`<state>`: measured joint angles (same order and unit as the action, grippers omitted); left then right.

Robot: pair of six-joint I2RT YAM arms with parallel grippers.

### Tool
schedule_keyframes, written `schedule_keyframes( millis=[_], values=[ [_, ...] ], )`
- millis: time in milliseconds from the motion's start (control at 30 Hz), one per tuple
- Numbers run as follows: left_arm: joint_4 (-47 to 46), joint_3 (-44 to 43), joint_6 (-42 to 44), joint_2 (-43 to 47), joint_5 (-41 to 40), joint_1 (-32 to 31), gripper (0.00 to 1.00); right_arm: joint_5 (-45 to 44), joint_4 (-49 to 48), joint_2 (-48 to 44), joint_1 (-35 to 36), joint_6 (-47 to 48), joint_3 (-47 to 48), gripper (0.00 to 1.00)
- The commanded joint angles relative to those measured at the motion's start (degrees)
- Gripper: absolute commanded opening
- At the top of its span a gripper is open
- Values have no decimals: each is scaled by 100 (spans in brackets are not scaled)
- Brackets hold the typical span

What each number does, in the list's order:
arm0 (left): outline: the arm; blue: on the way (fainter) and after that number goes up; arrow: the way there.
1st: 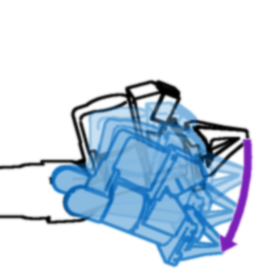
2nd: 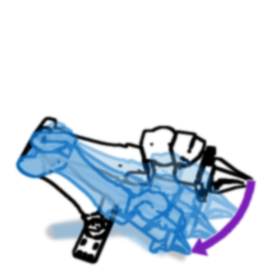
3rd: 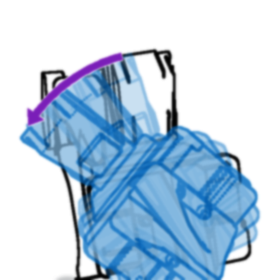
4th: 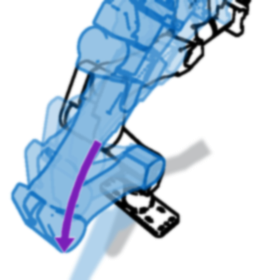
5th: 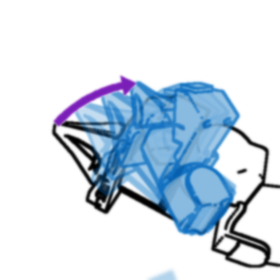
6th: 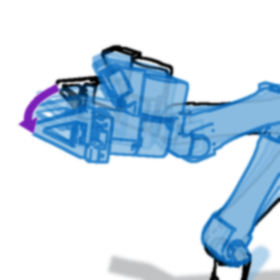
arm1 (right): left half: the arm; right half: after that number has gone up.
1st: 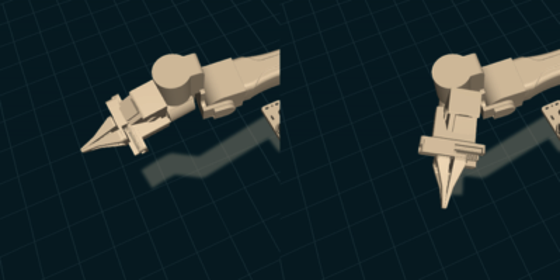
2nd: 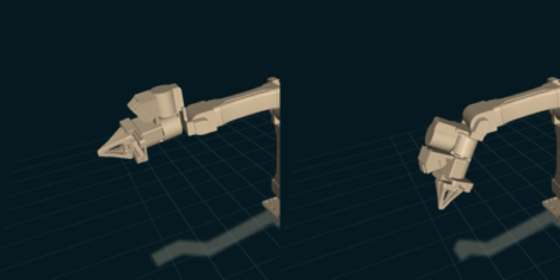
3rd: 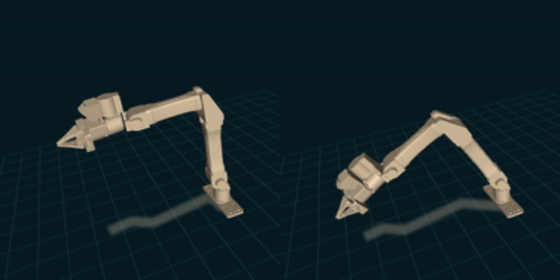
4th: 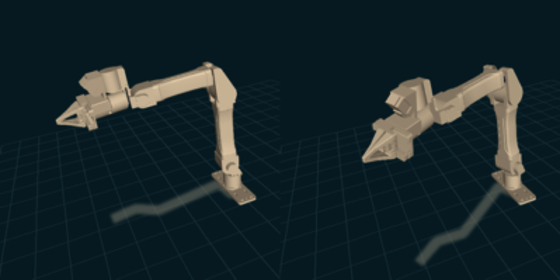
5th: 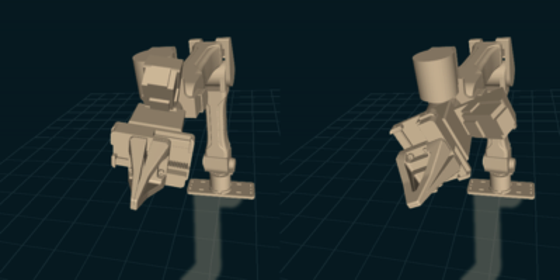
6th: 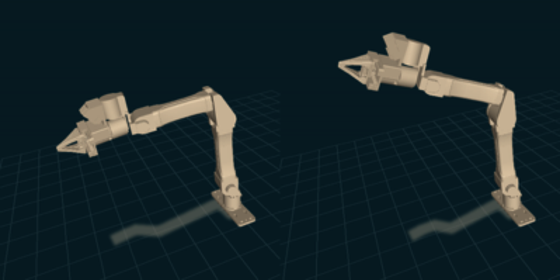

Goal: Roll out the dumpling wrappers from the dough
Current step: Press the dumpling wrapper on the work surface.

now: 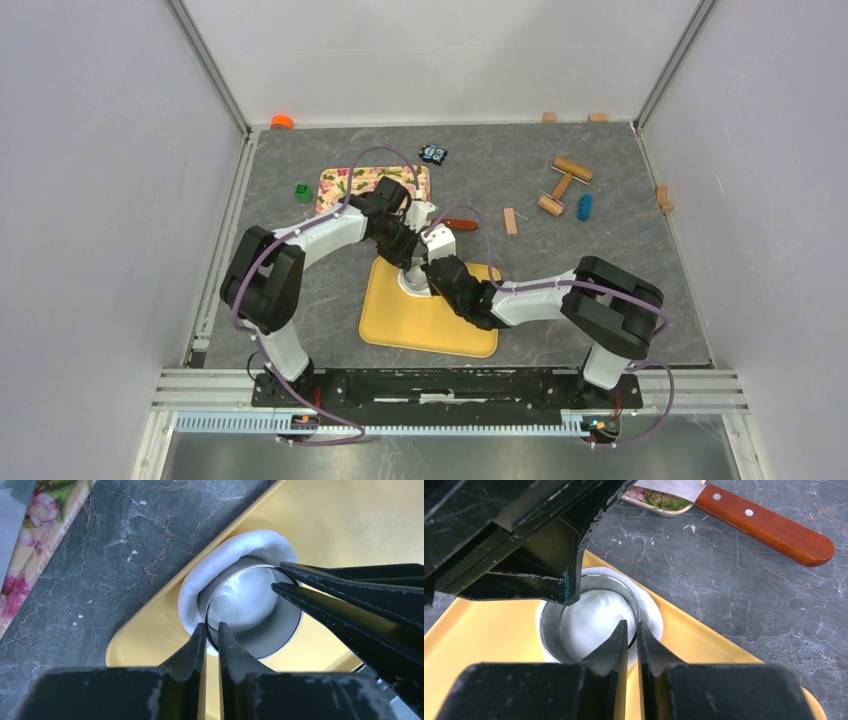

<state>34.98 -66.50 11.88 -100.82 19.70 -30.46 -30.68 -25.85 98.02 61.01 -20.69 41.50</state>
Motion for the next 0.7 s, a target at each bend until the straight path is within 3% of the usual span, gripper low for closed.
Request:
schedule_keyframes(
  millis=[0,33,133,200,400,467,567,667],
  values=[
    [33,100,-22,-111,-34,14,7,-117,637,380,-15,-120,223,12],
    [79,115,10,-169,-41,14,3,-181,772,446,-19,-154,293,12],
    [226,120,40,-337,315,12,2,-300,862,578,-15,-165,234,11],
    [228,74,-22,-387,610,0,2,-231,816,600,-28,-167,101,1],
    [100,-356,86,-909,265,106,2,-170,1084,185,422,-463,-360,0],
    [179,-492,110,-1071,340,167,2,213,965,68,579,-736,-612,0],
    [244,-459,161,-1053,427,167,2,495,658,14,573,-969,-827,0],
    [643,-302,348,-870,641,84,2,325,737,183,309,-607,-429,0]
  ],
)
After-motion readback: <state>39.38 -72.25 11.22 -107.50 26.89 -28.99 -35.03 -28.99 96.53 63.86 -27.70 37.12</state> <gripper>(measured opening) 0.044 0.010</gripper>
